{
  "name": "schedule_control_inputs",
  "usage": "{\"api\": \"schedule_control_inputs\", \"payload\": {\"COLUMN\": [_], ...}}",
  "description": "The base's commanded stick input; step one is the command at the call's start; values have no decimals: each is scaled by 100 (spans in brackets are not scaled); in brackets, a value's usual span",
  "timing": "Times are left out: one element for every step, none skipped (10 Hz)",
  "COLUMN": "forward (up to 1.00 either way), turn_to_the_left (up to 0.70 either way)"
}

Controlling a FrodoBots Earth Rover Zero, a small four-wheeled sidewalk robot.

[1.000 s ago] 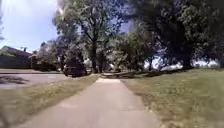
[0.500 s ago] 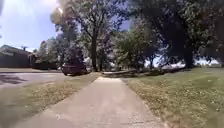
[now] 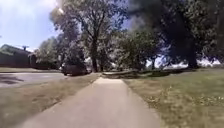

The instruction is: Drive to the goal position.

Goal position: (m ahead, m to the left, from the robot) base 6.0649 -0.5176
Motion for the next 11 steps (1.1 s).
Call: {"api": "schedule_control_inputs", "payload": {"forward": [85, 85, 85, 85, 85, 85, 85, 85, 85, 85, 85], "turn_to_the_left": [0, 0, 0, 0, 0, 0, 0, 0, 0, 0, 0]}}
